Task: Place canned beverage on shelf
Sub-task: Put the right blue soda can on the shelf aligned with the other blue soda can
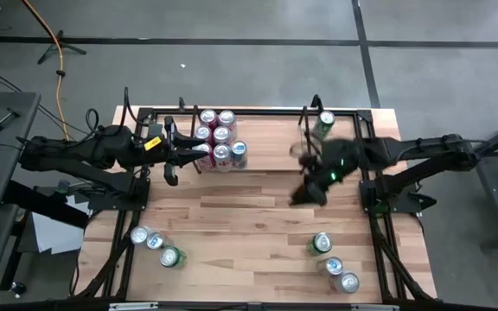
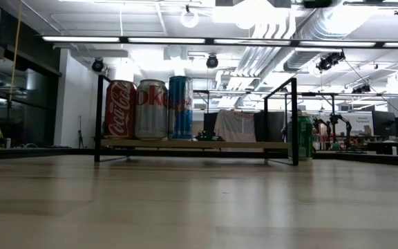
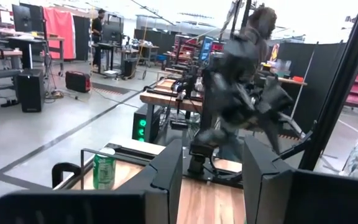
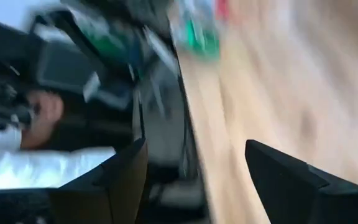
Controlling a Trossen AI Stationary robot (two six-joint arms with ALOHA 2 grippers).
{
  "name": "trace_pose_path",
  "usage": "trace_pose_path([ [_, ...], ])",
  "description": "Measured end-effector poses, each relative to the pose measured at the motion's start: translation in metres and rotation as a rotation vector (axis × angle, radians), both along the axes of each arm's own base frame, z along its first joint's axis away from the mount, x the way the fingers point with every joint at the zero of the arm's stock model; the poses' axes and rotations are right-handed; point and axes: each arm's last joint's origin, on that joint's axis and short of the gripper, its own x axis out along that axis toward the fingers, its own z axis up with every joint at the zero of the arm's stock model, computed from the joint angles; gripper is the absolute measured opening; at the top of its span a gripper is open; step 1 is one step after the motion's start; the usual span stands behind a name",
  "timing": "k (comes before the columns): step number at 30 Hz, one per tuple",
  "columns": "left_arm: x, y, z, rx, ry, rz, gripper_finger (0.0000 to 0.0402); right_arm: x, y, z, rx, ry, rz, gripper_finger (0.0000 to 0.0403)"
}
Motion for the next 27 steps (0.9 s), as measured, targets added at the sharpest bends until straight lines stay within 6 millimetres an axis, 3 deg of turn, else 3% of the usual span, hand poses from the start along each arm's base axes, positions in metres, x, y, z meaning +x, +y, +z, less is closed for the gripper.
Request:
trace_pose_path([
  [7,0.000,0.000,0.000,0.026,0.006,0.002,0.0076,-0.043,0.059,-0.025,0.209,0.606,-0.073,0.0255],
  [14,0.000,0.000,-0.001,0.027,0.014,0.002,0.0076,-0.068,0.104,-0.040,0.278,0.850,-0.398,0.0255],
  [20,0.000,0.000,-0.001,0.027,0.014,0.001,0.0076,-0.065,0.138,-0.069,0.215,1.034,-0.427,0.0255],
  [27,0.000,0.000,-0.001,0.027,0.014,0.001,0.0076,-0.044,0.150,-0.087,0.196,0.996,-0.443,0.0255],
])
